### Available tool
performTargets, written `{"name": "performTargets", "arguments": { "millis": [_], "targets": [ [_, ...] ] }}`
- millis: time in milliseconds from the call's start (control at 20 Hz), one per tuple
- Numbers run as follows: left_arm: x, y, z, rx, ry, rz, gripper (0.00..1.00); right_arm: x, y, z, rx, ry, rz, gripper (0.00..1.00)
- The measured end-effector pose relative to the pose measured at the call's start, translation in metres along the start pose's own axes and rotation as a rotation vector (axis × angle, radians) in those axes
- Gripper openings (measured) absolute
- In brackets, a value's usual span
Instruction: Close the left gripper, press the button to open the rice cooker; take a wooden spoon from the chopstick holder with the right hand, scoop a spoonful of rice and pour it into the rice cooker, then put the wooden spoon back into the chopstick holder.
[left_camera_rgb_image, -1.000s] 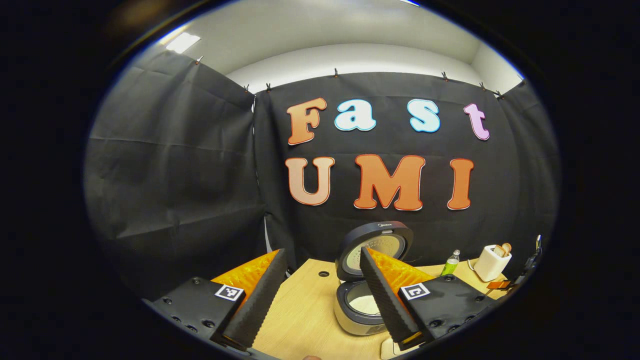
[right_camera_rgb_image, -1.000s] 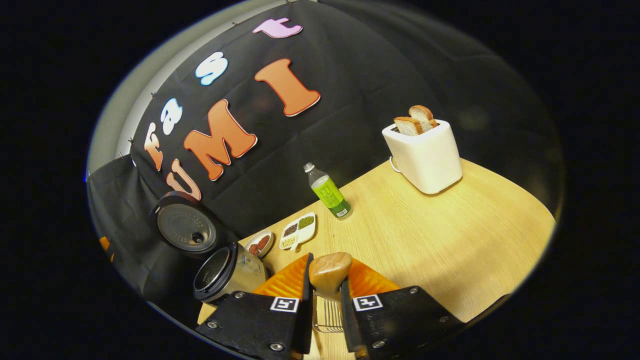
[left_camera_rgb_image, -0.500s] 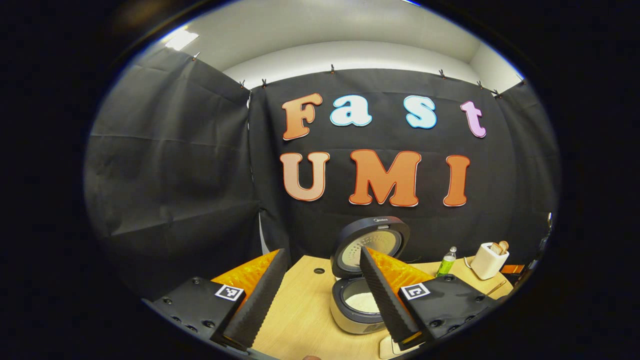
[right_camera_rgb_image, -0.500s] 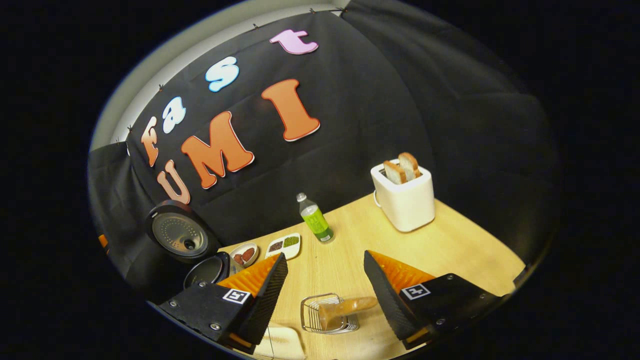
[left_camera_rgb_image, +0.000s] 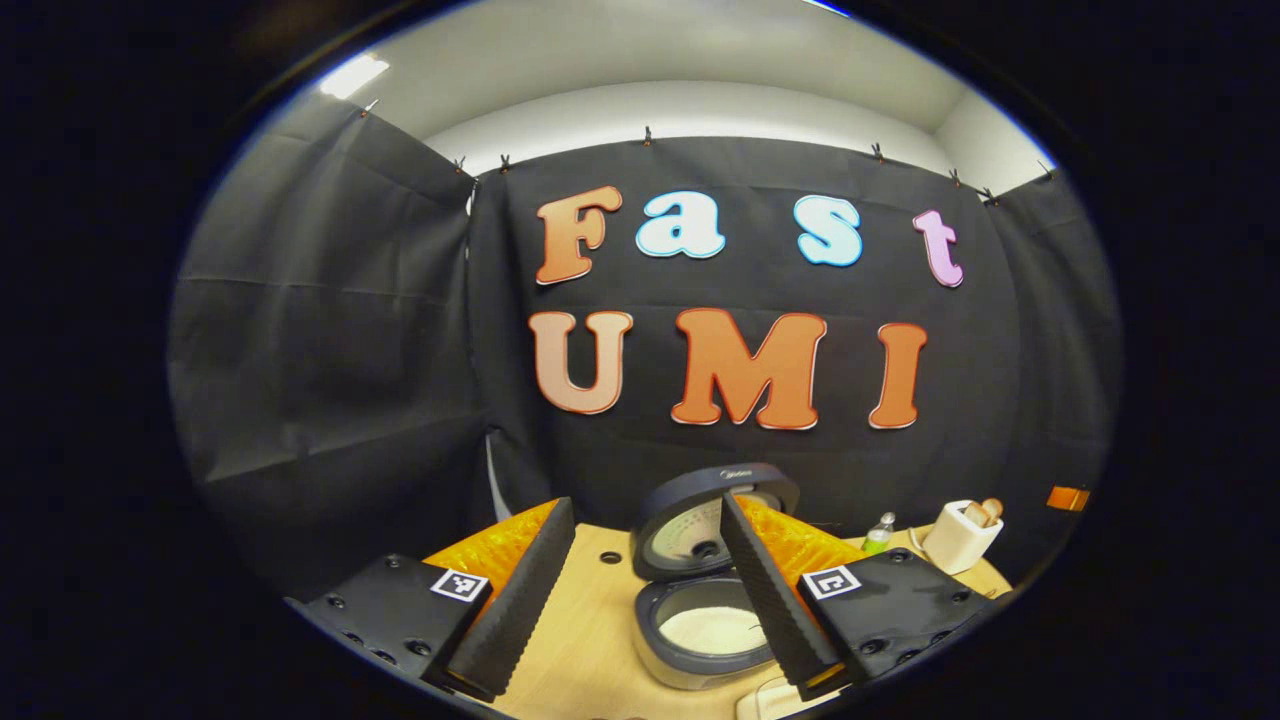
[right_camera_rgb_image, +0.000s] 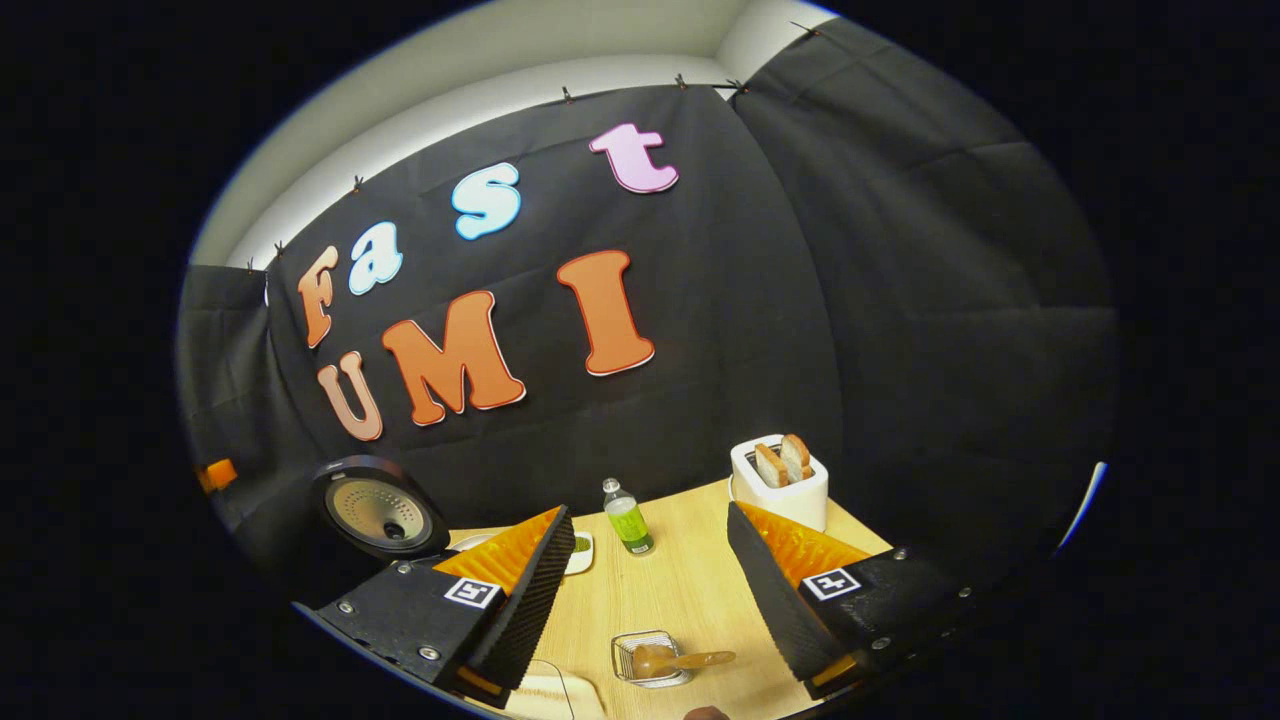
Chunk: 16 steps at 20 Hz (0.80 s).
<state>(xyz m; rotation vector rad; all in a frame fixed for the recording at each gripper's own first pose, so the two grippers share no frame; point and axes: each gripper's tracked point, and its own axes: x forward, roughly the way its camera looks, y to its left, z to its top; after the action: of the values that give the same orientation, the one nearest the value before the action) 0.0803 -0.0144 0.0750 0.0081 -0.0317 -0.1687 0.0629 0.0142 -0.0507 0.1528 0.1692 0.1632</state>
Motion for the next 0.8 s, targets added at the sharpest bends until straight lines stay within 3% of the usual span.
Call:
{"name": "performTargets", "arguments": {
  "millis": [300,450,650,800],
  "targets": [
    [0.087,-0.042,0.059,-0.007,-0.019,-0.093,0.95,-0.032,0.01,0.018,-0.082,-0.031,-0.027,0.95],
    [0.132,-0.055,0.076,0.062,-0.014,-0.1,0.95,-0.04,0.013,0.026,-0.093,-0.048,-0.043,0.95],
    [0.181,-0.084,0.065,0.05,0.049,-0.162,0.96,-0.046,0.014,0.03,-0.083,-0.066,-0.07,0.94],
    [0.22,-0.084,0.052,0.079,0.089,-0.154,0.95,-0.042,0.012,0.026,-0.079,-0.056,-0.089,0.94]
  ]
}}
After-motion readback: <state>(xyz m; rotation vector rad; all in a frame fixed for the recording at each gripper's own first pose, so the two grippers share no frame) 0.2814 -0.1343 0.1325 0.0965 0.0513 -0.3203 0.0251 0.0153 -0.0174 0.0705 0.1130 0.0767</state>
